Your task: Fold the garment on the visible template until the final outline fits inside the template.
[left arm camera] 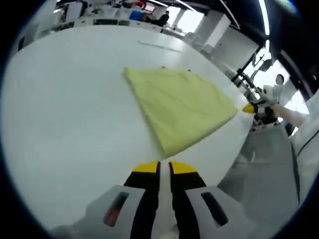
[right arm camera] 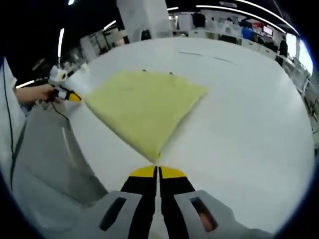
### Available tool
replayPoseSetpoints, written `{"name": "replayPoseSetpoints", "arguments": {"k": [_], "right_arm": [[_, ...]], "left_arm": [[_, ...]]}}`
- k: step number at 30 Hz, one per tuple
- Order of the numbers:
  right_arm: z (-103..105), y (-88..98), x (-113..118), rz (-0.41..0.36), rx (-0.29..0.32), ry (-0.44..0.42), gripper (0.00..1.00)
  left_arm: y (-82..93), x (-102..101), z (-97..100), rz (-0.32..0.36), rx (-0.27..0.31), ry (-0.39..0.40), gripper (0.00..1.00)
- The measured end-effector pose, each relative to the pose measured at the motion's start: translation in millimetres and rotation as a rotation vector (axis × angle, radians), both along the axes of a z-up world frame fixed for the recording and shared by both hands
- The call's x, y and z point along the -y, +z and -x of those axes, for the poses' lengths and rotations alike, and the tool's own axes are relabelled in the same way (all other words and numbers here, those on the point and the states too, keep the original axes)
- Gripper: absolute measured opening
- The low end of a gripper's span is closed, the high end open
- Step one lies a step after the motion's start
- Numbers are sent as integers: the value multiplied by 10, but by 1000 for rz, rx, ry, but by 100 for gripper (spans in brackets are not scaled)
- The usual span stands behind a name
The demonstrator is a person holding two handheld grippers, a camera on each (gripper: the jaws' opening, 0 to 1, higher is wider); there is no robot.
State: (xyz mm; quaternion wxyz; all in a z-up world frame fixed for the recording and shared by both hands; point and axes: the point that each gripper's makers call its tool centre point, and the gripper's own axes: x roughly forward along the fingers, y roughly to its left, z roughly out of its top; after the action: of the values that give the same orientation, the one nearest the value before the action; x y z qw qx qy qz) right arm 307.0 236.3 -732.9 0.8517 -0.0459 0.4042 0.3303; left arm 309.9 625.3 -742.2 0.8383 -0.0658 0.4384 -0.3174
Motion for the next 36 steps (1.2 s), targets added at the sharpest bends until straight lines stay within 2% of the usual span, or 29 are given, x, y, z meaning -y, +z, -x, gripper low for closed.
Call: {"name": "replayPoseSetpoints", "arguments": {"k": [3,11,15,25,30,36], "right_arm": [[-4,65,-5,-3,12,-14,9],[-27,318,-43,-28,62,-62,18],[6,417,-53,-38,83,-83,26],[181,655,-120,-77,122,-101,35],[220,784,-85,-118,140,-164,51],[289,906,-54,-103,172,-178,63]], "left_arm": [[88,24,-29,5,29,9,8],[333,59,-86,14,88,37,23],[423,67,-57,5,109,31,31],[578,125,124,-18,137,4,41],[698,145,213,-14,149,9,44],[819,128,308,-14,160,22,52]]}}
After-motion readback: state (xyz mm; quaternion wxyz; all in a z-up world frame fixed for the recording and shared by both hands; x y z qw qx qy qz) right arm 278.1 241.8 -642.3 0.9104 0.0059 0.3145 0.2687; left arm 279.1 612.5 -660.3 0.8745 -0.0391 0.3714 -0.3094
